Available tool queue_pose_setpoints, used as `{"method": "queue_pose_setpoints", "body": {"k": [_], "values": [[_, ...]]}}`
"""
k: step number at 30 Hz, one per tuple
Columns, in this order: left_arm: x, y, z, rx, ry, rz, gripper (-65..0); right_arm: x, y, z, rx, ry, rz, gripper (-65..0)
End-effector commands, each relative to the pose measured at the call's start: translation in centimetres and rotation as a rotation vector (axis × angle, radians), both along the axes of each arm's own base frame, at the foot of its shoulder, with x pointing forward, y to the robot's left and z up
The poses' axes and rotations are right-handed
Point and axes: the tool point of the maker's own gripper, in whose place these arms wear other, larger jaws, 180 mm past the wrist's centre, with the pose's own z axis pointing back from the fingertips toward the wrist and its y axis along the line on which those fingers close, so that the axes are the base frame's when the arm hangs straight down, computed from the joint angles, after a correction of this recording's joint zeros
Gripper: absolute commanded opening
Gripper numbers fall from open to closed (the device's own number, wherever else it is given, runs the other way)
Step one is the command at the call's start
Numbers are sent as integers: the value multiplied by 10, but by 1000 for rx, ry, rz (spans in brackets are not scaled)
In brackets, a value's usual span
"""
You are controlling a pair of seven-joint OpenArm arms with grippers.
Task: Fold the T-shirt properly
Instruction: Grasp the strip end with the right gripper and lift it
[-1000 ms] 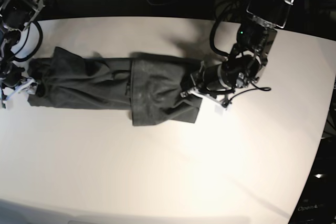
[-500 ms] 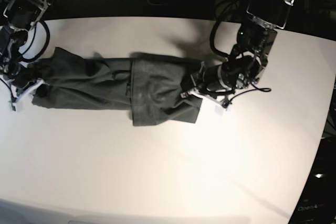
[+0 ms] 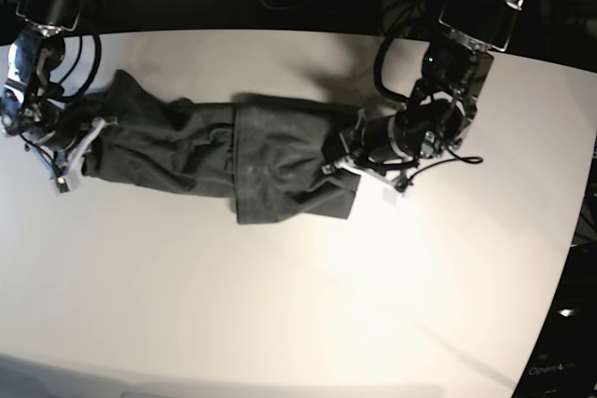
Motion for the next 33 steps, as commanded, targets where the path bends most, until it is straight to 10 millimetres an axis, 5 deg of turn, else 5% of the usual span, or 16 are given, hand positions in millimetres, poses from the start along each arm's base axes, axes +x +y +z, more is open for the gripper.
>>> {"method": "queue_pose_setpoints", "body": {"k": [1,21,29,33], "values": [[-47,83,-48,367,174,74,-622,8,2,12,-22,-29,40,-643],[-53,86,-50,374,193,66,-622,44,49,13,-563,68,366,-643],[-54,87,-51,375,196,66,-622,55,84,36,-736,33,395,-643],[-55,87,-52,377,199,67,-622,59,86,43,-817,37,416,-643]]}}
